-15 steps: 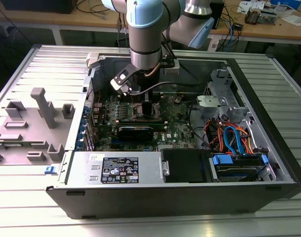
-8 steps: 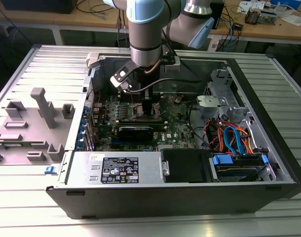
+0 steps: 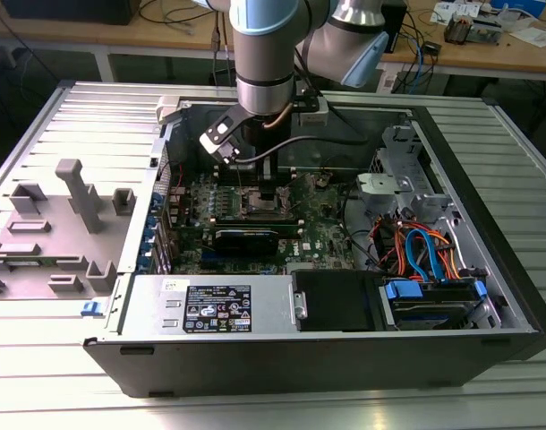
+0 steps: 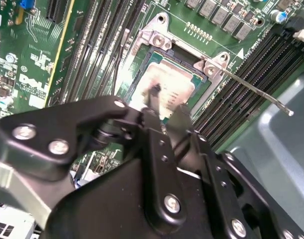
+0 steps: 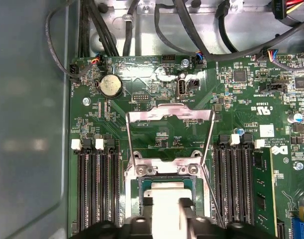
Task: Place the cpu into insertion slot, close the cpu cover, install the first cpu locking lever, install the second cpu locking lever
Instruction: 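Place the cpu into insertion slot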
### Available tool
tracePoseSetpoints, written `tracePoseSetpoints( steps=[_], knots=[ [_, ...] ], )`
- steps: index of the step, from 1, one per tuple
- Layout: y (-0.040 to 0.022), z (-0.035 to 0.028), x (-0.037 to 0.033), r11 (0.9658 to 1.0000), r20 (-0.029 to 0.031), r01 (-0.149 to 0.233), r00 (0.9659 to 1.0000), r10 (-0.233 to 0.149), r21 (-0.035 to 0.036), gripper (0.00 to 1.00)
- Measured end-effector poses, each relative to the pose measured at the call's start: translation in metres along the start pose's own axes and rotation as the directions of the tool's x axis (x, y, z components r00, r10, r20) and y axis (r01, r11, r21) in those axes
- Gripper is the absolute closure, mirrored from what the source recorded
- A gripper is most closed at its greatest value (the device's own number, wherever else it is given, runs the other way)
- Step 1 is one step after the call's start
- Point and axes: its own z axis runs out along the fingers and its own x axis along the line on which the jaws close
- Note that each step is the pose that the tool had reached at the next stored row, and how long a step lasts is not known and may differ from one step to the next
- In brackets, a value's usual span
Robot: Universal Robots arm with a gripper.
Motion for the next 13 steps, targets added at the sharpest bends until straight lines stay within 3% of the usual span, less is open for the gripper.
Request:
tracePoseSetpoints(
  steps=[2, 4, 10, 13],
  knots=[
    [0.0000, 0.0000, 0.0000, 1.0000, 0.0001, 0.000, 1.0000, 0.000, 0.0000, 0.72],
    [0.0000, 0.0000, 0.0000, 1.0000, 0.0001, 0.000, 1.0000, 0.000, 0.0000, 0.89],
    [0.0000, 0.0000, 0.0000, 1.0000, 0.0001, 0.000, 1.0000, 0.000, 0.0007, 0.89],
    [0.0000, 0.0000, 0.0000, 0.9999, 0.0002, 0.000, 1.0000, 0.000, 0.0101, 0.89]
  ],
)
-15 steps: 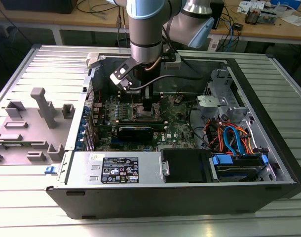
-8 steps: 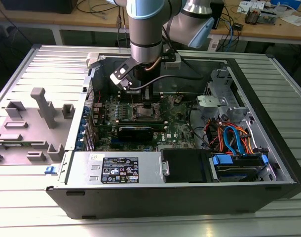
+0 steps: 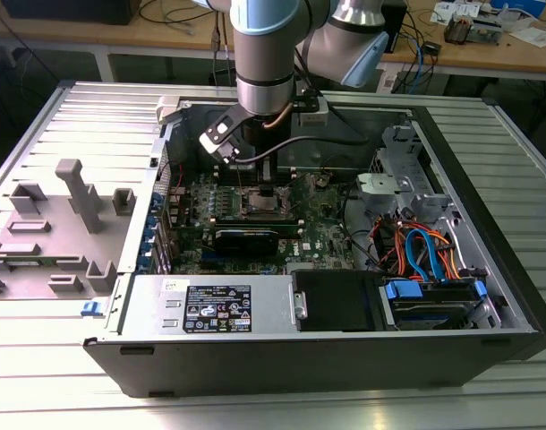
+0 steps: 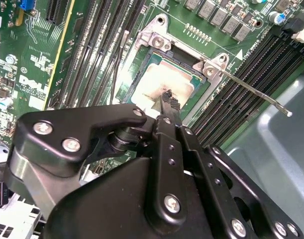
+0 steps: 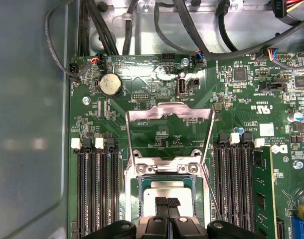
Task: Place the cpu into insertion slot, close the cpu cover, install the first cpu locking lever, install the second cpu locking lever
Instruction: 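Place the cpu into insertion slot, then close the cpu cover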
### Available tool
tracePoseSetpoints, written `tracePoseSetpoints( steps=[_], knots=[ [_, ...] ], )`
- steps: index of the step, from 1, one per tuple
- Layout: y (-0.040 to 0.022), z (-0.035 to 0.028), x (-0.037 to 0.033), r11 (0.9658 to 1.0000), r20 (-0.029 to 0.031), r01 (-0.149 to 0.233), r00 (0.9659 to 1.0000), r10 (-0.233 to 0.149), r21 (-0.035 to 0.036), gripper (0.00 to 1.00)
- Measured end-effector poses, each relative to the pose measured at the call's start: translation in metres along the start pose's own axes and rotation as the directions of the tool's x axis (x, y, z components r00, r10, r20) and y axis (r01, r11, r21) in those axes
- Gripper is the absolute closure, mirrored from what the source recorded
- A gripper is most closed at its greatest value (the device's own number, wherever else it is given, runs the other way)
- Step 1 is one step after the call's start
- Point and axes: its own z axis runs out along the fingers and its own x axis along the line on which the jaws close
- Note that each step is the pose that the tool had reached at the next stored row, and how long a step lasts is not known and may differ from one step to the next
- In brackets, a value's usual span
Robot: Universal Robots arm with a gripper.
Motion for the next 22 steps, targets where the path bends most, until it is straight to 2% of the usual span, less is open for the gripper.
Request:
tracePoseSetpoints(
  steps=[1, 2, 4, 19, 21, 22],
  knots=[
    [0.0000, 0.0000, 0.0000, 1.0000, 0.0001, 0.000, 1.0000, 0.000, 0.0025, 0.89],
    [0.0000, 0.0001, 0.0000, 1.0000, 0.0002, 0.000, 1.0000, 0.000, 0.0089, 0.89],
    [-0.0001, 0.0001, 0.0000, 0.9999, 0.0004, 0.000, 1.0000, 0.000, 0.0130, 0.89],
    [0.0000, 0.0000, 0.0000, 0.9999, -0.0001, 0.000, 1.0000, 0.000, 0.0131, 0.89],
    [0.0003, -0.0046, -0.0001, 0.9999, 0.0000, 0.000, 1.0000, 0.000, 0.0131, 0.89],
    [0.0007, -0.0106, -0.0002, 0.9999, 0.0013, 0.000, 1.0000, 0.000, 0.0130, 0.89]
  ],
)
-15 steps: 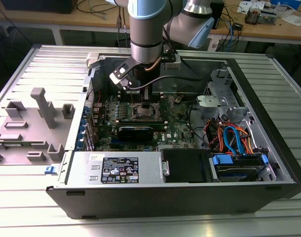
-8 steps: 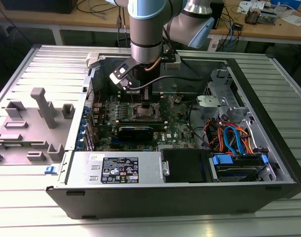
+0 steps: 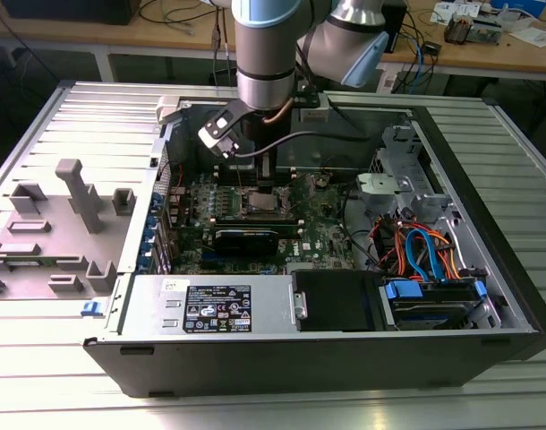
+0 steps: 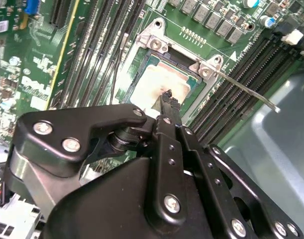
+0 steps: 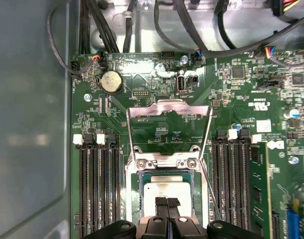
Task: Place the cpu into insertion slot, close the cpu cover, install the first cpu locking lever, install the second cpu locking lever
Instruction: 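Close the cpu cover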
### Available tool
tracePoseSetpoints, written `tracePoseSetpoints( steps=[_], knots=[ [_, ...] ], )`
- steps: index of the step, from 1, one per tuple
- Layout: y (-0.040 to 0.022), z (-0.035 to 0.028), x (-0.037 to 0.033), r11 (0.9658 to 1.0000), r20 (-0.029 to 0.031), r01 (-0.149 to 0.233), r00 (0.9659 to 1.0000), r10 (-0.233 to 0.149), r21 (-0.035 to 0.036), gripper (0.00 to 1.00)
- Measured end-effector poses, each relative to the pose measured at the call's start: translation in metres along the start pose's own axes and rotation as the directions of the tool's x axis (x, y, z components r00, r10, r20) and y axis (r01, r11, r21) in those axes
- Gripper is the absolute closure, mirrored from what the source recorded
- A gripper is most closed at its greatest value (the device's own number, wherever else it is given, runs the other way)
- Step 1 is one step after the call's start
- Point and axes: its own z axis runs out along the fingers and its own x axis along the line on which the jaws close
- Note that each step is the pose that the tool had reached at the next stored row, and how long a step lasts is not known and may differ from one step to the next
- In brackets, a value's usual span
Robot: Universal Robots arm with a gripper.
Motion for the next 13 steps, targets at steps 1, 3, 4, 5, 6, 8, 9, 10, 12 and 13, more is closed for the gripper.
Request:
tracePoseSetpoints(
  steps=[1, 3, 4, 5, 6, 8, 9, 10, 12, 13],
  knots=[
    [0.0001, -0.0031, 0.0000, 1.0000, 0.0005, 0.000, 1.0000, 0.000, -0.0002, 0.89],
    [0.0003, -0.0082, -0.0001, 1.0000, 0.0018, 0.000, 1.0000, 0.000, -0.0003, 0.89],
    [0.0005, -0.0103, -0.0001, 1.0000, 0.0021, 0.000, 1.0000, 0.000, -0.0003, 0.89],
    [0.0006, -0.0127, -0.0001, 1.0000, 0.0024, 0.000, 1.0000, 0.000, -0.0003, 0.89],
    [0.0007, -0.0148, -0.0002, 1.0000, 0.0027, 0.000, 1.0000, 0.000, -0.0003, 0.89],
    [0.0009, -0.0194, -0.0003, 1.0000, 0.0032, 0.000, 1.0000, 0.000, -0.0004, 0.89],
    [0.0010, -0.0214, -0.0003, 1.0000, 0.0034, 0.000, 1.0000, 0.000, -0.0004, 0.89],
    [0.0011, -0.0237, -0.0003, 1.0000, 0.0035, 0.000, 1.0000, 0.000, -0.0004, 0.89],
    [0.0014, -0.0297, -0.0004, 1.0000, 0.0040, 0.000, 1.0000, 0.000, -0.0006, 0.89],
    [0.0015, -0.0319, -0.0004, 1.0000, 0.0041, 0.000, 1.0000, 0.000, -0.0006, 0.89]
  ],
)
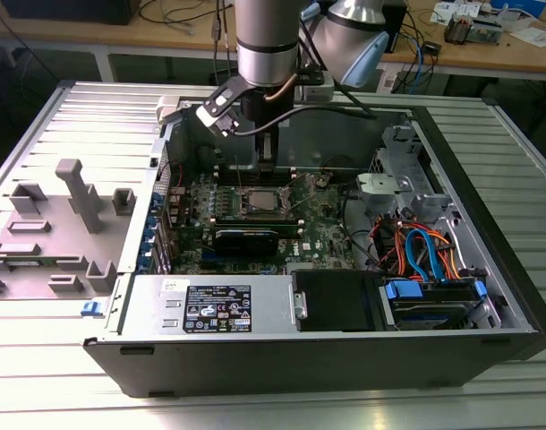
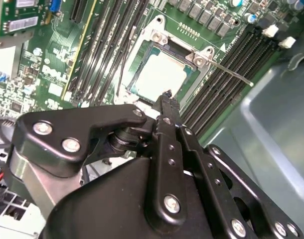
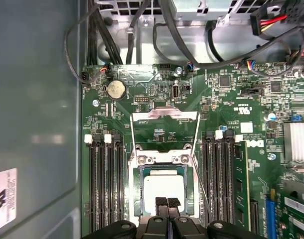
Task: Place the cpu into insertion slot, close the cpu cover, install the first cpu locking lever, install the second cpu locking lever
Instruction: 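Close the cpu cover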
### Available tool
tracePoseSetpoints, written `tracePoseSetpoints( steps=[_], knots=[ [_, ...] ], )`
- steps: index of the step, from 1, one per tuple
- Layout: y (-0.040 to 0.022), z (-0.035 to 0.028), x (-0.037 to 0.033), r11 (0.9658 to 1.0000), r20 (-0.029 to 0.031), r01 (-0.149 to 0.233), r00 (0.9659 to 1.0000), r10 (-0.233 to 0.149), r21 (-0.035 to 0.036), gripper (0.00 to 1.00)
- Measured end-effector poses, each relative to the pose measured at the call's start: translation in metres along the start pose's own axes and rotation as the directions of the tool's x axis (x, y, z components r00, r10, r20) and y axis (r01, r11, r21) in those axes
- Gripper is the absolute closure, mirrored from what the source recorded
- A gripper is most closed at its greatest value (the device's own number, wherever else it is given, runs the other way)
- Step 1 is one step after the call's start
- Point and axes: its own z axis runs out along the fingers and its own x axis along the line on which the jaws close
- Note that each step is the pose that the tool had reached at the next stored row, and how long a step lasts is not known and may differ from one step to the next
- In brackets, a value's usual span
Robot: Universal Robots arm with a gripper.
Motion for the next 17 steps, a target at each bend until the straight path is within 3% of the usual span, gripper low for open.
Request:
tracePoseSetpoints(
  steps=[3, 6, 17],
  knots=[
    [0.0004, -0.0070, -0.0001, 1.0000, 0.0006, 0.000, 1.0000, 0.000, -0.0002, 0.89],
    [0.0009, -0.0071, -0.0001, 1.0000, 0.0007, 0.000, 1.0000, 0.000, -0.0001, 0.89],
    [0.0157, -0.0063, 0.0002, 1.0000, 0.0006, 0.001, 1.0000, -0.001, -0.0001, 0.89]
  ],
)
